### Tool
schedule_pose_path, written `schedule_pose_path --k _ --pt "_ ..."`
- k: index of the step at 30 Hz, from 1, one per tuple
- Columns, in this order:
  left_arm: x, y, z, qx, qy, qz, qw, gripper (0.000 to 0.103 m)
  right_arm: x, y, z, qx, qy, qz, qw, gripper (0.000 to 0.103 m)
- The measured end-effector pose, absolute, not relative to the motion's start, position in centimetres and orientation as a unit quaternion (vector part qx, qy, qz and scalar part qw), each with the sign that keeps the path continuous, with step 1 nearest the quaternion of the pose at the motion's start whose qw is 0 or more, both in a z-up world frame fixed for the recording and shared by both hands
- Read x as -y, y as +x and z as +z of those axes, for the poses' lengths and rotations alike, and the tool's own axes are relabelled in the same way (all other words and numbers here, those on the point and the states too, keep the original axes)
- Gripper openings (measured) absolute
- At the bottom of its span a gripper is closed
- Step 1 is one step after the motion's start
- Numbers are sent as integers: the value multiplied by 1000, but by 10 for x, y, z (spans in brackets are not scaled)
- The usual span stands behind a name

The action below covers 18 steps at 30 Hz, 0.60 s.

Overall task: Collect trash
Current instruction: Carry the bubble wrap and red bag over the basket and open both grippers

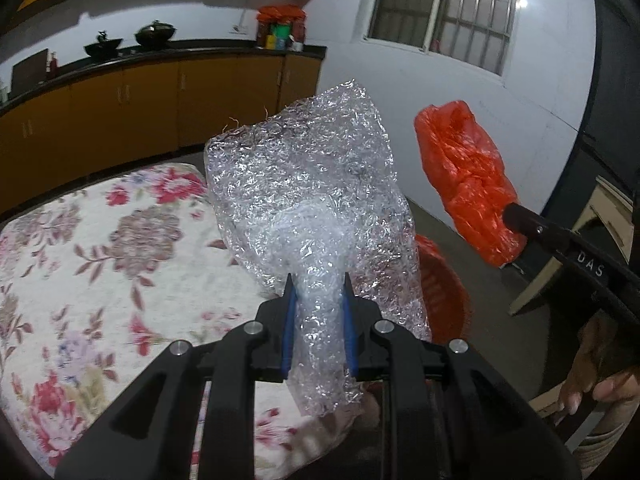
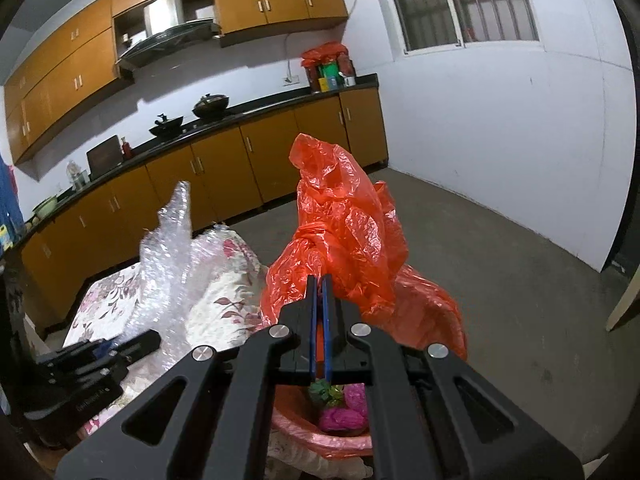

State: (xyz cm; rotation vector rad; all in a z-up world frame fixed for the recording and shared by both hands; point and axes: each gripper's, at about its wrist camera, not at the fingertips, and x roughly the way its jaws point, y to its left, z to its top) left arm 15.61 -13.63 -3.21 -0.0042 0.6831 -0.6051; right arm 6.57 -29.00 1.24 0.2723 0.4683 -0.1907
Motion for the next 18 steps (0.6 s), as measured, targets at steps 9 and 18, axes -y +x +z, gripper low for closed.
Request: schedule_pose_path --k 9,18 --pt "181 169 -56 -356 10 -321 878 26 309 76 -2 -242 169 -95 951 3" --pt "182 183 -83 -392 4 -302 869 41 311 84 -20 -272 179 -100 940 8"
